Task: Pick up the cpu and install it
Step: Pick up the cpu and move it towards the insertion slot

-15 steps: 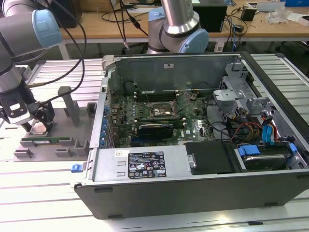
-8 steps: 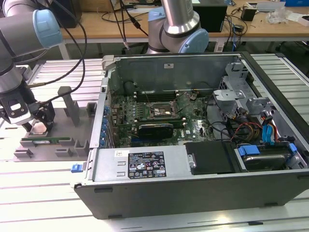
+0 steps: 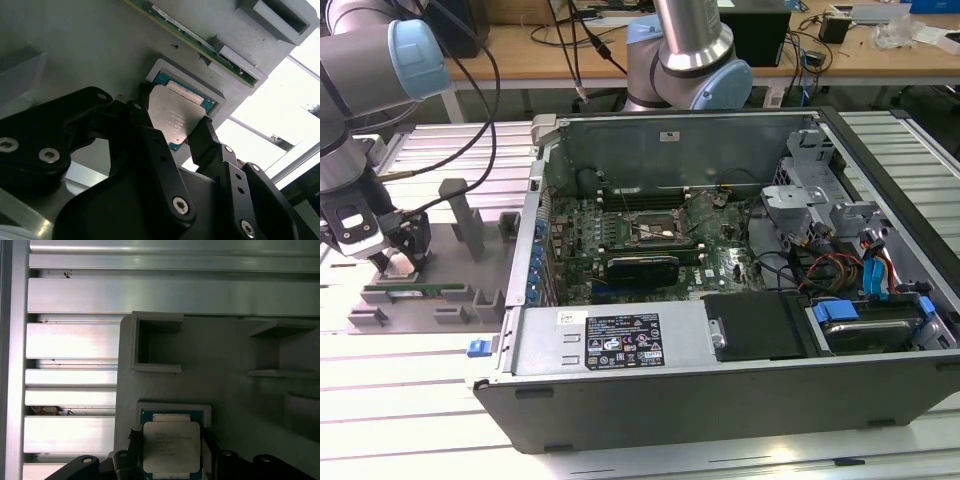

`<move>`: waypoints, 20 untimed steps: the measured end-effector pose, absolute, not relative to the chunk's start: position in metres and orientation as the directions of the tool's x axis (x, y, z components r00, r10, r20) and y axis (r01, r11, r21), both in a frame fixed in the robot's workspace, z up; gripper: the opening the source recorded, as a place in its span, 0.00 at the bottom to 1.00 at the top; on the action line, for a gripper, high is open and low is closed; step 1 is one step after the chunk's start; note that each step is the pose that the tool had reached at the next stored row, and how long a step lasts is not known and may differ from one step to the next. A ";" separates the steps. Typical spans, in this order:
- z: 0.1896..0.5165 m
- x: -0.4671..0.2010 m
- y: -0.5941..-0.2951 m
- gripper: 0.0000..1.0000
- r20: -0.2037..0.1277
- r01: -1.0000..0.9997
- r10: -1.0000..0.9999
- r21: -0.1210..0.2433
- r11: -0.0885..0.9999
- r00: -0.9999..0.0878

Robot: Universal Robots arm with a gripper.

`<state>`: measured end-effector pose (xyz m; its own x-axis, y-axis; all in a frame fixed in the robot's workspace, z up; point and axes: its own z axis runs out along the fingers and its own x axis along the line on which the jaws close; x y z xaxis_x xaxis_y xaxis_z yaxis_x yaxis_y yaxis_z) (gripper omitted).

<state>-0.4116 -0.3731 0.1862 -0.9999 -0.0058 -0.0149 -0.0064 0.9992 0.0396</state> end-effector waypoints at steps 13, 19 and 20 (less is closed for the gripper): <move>0.191 -0.412 -0.373 0.55 -0.015 -0.006 -0.006 0.039 0.999 -1.000; 0.192 -0.412 -0.373 0.55 -0.015 -0.006 -0.006 0.040 0.999 -1.000; 0.198 -0.412 -0.373 0.55 -0.015 -0.006 -0.006 0.040 0.999 -1.000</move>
